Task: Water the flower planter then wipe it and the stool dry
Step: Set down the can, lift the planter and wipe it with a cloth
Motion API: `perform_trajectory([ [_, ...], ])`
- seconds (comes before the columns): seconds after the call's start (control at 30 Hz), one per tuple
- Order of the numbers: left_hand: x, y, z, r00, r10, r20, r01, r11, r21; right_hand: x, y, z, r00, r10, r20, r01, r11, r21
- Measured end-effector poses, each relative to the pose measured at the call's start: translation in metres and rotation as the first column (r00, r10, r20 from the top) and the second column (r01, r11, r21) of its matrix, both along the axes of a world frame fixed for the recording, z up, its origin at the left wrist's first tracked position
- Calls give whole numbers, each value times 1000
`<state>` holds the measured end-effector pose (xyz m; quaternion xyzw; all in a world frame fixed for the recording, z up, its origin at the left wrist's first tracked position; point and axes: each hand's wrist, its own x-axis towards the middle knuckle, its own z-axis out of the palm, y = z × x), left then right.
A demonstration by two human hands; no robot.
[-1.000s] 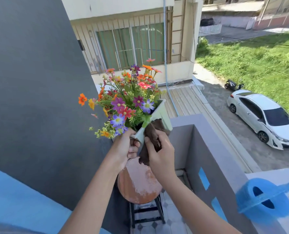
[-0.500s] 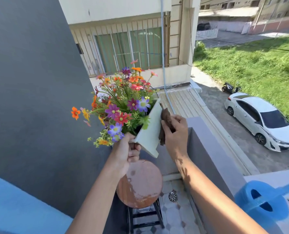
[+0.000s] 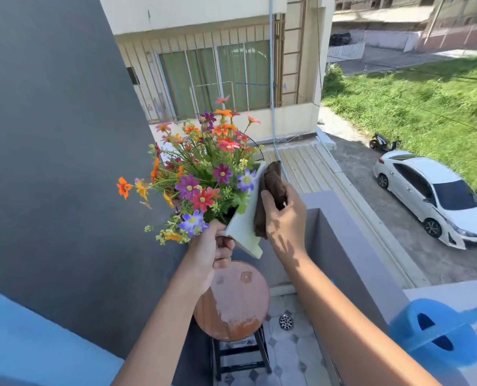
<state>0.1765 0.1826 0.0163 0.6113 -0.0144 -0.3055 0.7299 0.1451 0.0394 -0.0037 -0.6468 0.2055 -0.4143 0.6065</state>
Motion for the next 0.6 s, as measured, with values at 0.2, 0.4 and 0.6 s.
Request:
perform_trajectory([
  [0.2, -4, -4, -3, 1000, -11, 3, 11, 1000, 26, 17, -23, 6, 982, -50, -180, 54, 998, 17],
  [0.4, 9, -11, 5, 994, 101, -51, -103, 994, -29, -7, 25, -12, 991, 137, -2, -134, 970, -205],
  [0.6, 16, 1, 8, 998, 33, -54, -36, 997, -69, -27, 19, -64, 986, 114, -121, -143, 953, -267],
])
